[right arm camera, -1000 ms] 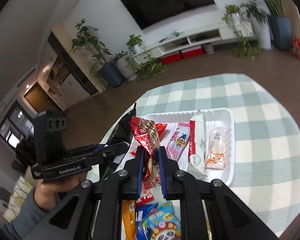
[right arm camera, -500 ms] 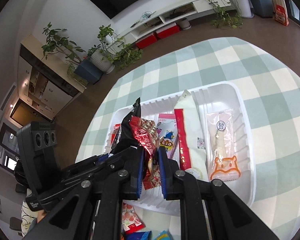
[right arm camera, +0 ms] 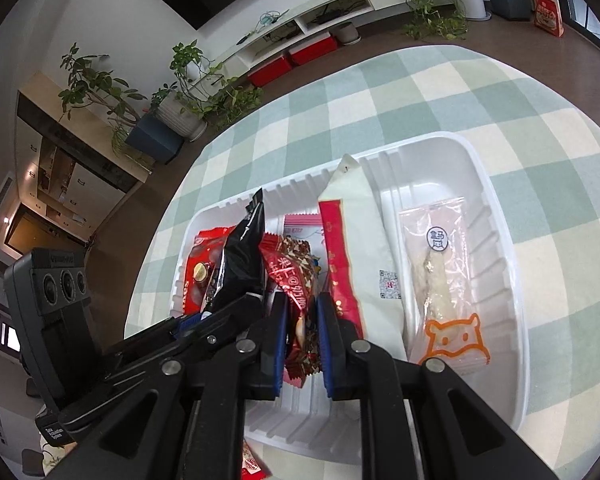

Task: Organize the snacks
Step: 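Carry the black bar with the left tool while the right tool carries the red-gold wrapper to the tray, then open the left tool in the tray while the right tool releases the red-gold wrapper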

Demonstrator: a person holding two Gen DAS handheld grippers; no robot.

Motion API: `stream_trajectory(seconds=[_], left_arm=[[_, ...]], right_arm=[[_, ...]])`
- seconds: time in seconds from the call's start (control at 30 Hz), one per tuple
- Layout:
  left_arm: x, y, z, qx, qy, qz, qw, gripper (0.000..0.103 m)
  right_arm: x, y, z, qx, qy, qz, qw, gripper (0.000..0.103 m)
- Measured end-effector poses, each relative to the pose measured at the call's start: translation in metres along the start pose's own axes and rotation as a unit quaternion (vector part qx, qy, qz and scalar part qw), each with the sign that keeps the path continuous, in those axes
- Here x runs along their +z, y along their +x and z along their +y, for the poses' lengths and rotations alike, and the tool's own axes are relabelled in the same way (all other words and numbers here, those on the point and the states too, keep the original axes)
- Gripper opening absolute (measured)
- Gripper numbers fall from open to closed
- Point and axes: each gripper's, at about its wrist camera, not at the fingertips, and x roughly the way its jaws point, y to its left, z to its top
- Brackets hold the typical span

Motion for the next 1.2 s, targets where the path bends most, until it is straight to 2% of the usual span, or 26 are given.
stream_trajectory(seconds=[0.53,0.63,0.67,0.8,0.87,1.0,1.2], left_arm=[[-0.004,-0.001,-0.004,0.01,0.002,0.0,0.9999,0.025],[-0.005,-0.002,-0.006,0.006,0.003,-0.002,1.0,0.034],[-0.005,-0.002,-0.007,0.005,0.006,-0.003,1.0,0.039],[-0.006,-0.007,-0.012,0.005,0.012,-0.006,0.9999,0.046],[-0.007,-0.01,-0.012,0.004,0.011,-0.009,0.9999,0.047],[-0.008,-0.023,-0.013,0.001,0.011,-0.02,0.9997,0.058],[-0.015,-0.052,-0.017,0.002,0.017,-0.043,0.9989,0.075]], right_arm=[[0.002,0.005,0.005,-0.011,-0.001,-0.001,1.0,0.016],[0.001,0.004,0.005,-0.011,-0.001,-0.001,1.0,0.016],[0.002,0.004,0.005,-0.012,-0.001,-0.001,1.0,0.017],[0.002,0.003,0.003,-0.013,0.002,-0.003,1.0,0.017],[0.002,0.001,0.002,-0.012,0.003,-0.003,1.0,0.02],[0.001,-0.007,0.003,-0.011,0.008,-0.011,1.0,0.04],[0.0,-0.03,0.013,-0.001,0.005,-0.033,0.999,0.05]])
